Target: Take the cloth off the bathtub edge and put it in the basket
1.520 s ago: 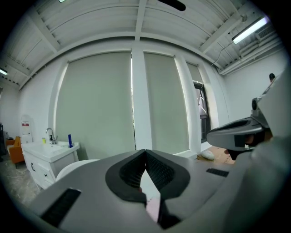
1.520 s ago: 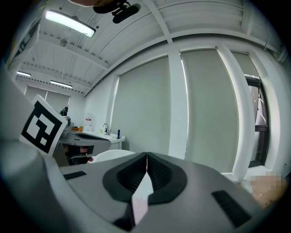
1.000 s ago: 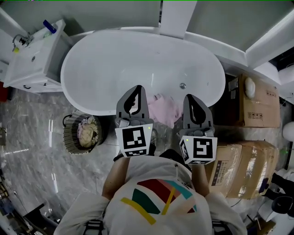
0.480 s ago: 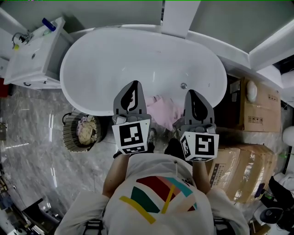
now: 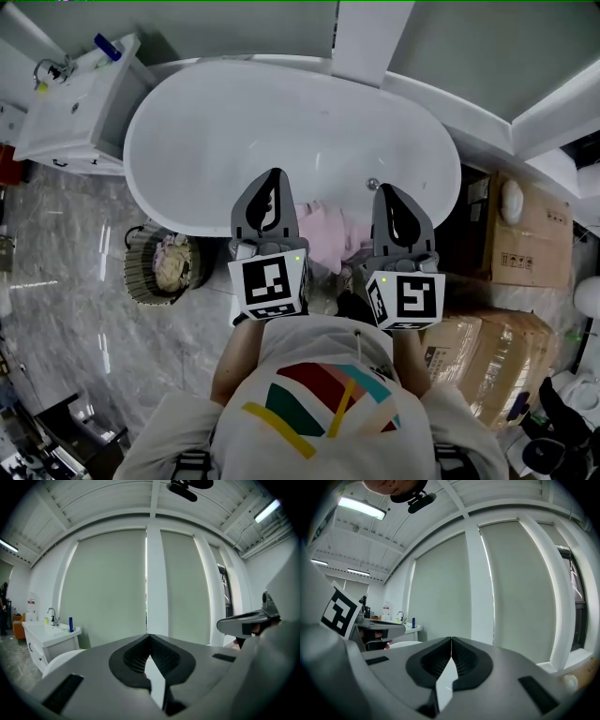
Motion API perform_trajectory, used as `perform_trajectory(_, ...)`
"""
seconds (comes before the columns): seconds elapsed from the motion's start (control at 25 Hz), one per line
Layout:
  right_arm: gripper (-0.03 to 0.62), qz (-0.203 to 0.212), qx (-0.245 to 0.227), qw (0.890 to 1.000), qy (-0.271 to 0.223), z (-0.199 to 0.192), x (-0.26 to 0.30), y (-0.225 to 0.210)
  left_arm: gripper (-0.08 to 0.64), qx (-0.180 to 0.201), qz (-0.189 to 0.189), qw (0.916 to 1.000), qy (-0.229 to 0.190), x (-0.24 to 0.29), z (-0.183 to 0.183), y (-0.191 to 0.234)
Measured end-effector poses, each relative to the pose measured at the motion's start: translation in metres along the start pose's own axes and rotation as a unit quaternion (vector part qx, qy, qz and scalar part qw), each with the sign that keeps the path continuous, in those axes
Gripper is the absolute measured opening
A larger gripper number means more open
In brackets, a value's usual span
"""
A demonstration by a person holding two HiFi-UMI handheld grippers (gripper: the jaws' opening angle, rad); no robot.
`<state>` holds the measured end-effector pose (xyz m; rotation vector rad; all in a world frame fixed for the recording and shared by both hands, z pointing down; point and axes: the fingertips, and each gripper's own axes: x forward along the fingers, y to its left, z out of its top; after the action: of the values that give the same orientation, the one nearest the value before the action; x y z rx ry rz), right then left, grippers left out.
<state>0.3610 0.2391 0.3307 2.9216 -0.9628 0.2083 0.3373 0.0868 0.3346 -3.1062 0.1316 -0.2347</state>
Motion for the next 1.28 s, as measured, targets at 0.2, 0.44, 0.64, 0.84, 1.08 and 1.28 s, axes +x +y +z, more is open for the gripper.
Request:
perform_trajectory(0.2, 0.012, 0.014, 0.008, 1.0, -0.012, 0.003, 0.016, -0.003, 0.017, 0.025, -0.001, 0.9997, -0.001, 0.014, -0.003, -0.004)
perform_trajectory(0.44, 0.012, 0.036, -0.013, 0.999, -0.027, 0.002, 0.056, -0.001, 0.017, 0.029, 0.008, 0.9993, -0.022, 0.041, -0.009, 0.003)
perform_trajectory(0.64, 0.012, 0.027, 0.007, 0.999, -0.016, -0.031, 0.081, -0.009, 0.017, 0.031, 0.022, 0.9992, 0.01, 0.056, -0.05, 0.014)
perform_trajectory(0.84, 0.012, 0.03, 0.011, 0.999, -0.005, -0.071, 0.099, -0.004, 0.017, 0.047, 0.035, 0.9972, 0.046, 0.058, -0.091, 0.022)
perform_trajectory(1.08, 0.012, 0.019, -0.007, 1.0, 0.022, -0.113, 0.1, -0.004, 0.017, 0.046, 0.027, 0.9969, 0.058, 0.056, -0.119, 0.016)
perform_trajectory(1.28, 0.012, 0.032, -0.016, 0.998, 0.052, -0.142, 0.099, 0.002, 0.018, 0.044, 0.022, 0.9957, 0.079, 0.055, -0.144, 0.015)
